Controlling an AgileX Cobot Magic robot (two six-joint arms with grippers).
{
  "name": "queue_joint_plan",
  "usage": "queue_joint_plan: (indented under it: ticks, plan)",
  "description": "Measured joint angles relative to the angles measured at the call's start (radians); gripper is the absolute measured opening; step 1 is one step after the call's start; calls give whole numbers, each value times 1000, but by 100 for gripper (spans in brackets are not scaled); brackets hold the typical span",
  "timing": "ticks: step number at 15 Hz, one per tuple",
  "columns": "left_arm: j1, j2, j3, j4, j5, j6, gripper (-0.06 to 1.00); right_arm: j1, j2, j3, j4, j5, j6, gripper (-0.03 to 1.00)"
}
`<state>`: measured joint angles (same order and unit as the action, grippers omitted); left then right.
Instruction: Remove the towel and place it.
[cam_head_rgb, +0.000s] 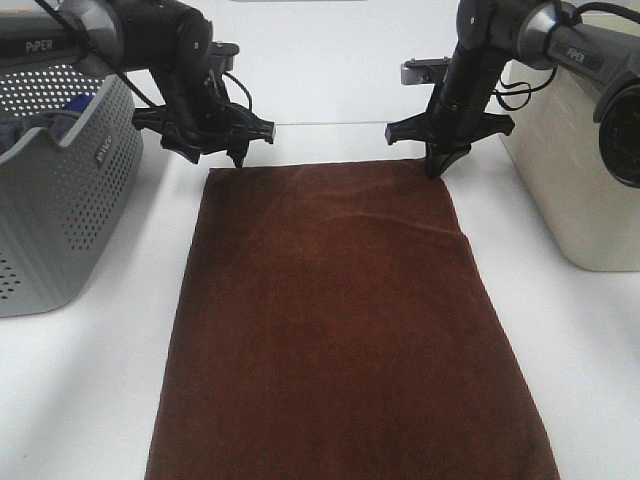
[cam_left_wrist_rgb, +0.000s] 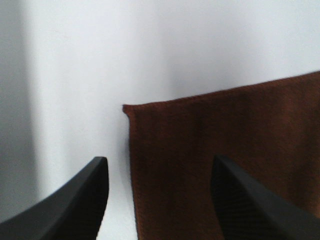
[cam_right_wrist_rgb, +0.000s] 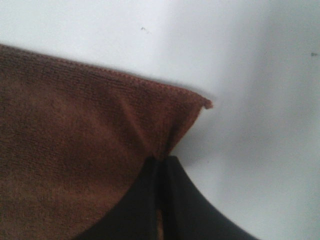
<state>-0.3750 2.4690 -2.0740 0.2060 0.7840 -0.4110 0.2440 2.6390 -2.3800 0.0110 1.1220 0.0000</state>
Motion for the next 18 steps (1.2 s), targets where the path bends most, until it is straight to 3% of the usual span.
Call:
queue_joint_plan:
  ticks: [5,7,9,10,15,18]
  plan:
    - [21,103,-88,-10,32,-2,55,0,0,0,0,-1,0,0]
    - [29,133,-130,-11,57,-1,37,0,0,0,0,-3,-5,0]
    - [32,139,-138,-11,50,49,6,0,0,0,0,-4,-5,0]
    - [32,139,-138,-12,50,61,1,0,0,0,0,-4,-5,0]
    - [32,147,-185,14,35,77,0,0,0,-55,-4,-8,-6,0]
    - [42,147,-232,29,-49,70,0,0,0,-99,-11,-68,-6,0]
